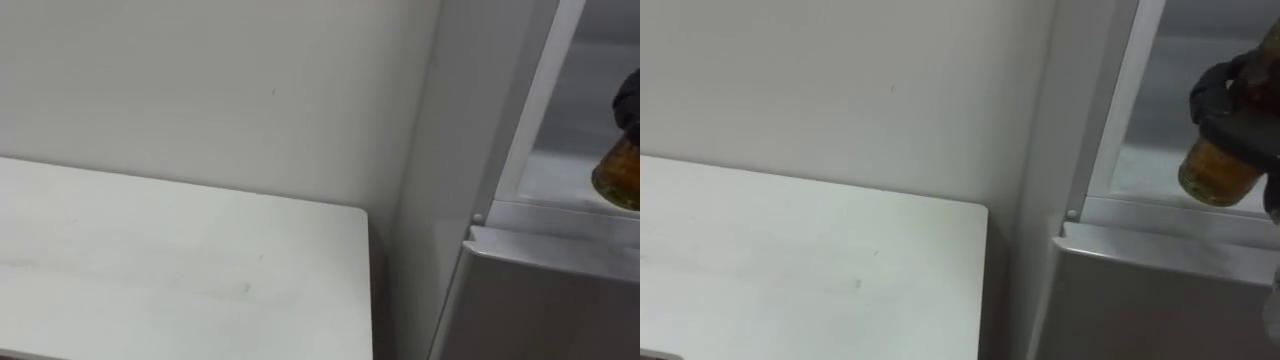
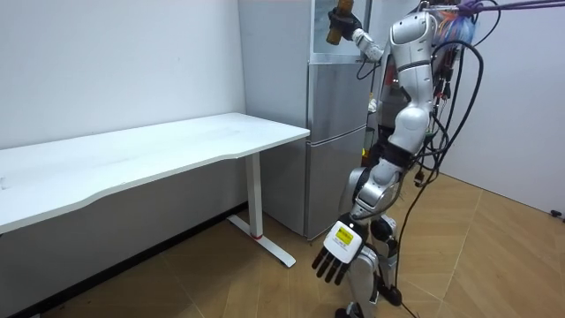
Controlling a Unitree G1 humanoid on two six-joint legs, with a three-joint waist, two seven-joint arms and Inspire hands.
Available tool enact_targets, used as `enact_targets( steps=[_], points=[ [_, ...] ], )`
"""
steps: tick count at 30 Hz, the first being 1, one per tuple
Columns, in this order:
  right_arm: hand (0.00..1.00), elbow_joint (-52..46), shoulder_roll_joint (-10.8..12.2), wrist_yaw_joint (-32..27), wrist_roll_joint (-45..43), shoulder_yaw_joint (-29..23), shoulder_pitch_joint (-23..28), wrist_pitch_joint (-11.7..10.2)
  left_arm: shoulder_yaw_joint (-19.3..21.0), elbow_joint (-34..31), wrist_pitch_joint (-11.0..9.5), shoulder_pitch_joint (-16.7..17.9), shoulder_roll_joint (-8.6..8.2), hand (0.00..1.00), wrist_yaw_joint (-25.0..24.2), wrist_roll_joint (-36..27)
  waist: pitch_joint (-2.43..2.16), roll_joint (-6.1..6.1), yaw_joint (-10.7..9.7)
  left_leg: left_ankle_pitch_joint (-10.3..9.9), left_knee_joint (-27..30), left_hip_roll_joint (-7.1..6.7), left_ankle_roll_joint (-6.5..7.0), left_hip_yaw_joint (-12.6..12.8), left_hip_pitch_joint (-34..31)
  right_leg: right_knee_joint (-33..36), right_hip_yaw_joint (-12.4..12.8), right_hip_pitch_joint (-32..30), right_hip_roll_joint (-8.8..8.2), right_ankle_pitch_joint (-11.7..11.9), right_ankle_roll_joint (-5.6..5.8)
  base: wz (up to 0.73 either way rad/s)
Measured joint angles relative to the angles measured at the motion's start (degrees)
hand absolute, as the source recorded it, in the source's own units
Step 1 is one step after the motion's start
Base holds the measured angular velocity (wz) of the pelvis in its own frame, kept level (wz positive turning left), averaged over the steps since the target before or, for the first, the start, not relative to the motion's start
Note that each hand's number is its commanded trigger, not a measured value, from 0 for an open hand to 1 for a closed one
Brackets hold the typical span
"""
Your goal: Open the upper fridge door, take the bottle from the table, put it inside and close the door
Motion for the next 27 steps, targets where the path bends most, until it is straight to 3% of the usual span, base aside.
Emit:
enact_targets(
  steps=[6,12,16,20,23,27],
  points=[
    [1.0,8.9,-3.2,-2.0,1.4,0.0,-5.1,0.4,0.2,0.0,0.6,1.4,0.02,0.0,-0.1,-0.1,-0.05,-0.81,0.2,0.0,0.0,-0.05,0.0,-0.6,0.0,0.0,-0.3,0.1,0.0,0.0,0.0,0.02],
    [1.0,17.6,-3.6,-1.5,1.5,0.2,-6.5,0.6,0.5,-0.3,0.7,1.1,0.3,0.0,-0.7,0.0,-0.08,-2.55,0.4,0.0,1.1,-0.13,-0.01,-1.8,-1.9,-0.2,-1.5,-0.6,-0.01,0.0,0.01,0.12],
    [1.0,21.2,-3.7,-0.4,1.5,0.2,-6.8,0.7,1.5,-0.4,0.7,1.2,0.33,0.0,-1.6,0.0,0.02,-2.34,1.7,0.0,1.9,-0.15,0.0,-1.9,-3.1,-0.1,-1.6,-1.5,-0.03,0.0,-0.01,0.01],
    [1.0,23.6,-4.3,1.1,1.3,0.9,-8.8,0.5,1.9,-0.4,0.7,1.7,0.46,0.0,-2.0,-0.1,0.09,-2.14,1.8,0.0,2.1,-0.17,-0.01,-2.5,-3.2,0.0,-2.3,-1.4,-0.09,0.0,-0.01,0.08],
    [1.0,25.4,-4.5,2.0,0.9,1.4,-8.8,0.3,1.9,-0.2,0.6,1.8,0.44,0.0,-1.9,-0.1,0.57,-1.63,3.0,0.0,1.9,-0.21,0.0,-2.8,-2.7,-0.2,-2.7,-0.6,-0.15,0.0,-0.01,0.05],
    [1.0,26.3,-4.6,2.5,-0.9,1.4,-8.8,0.3,1.9,-0.6,0.7,2.5,0.41,0.0,-1.8,-0.1,0.52,-1.65,3.5,0.0,1.5,-0.18,-0.03,-2.9,-2.8,-0.2,-3.1,-0.5,-0.13,0.0,-0.01,0.02]
  ],
)
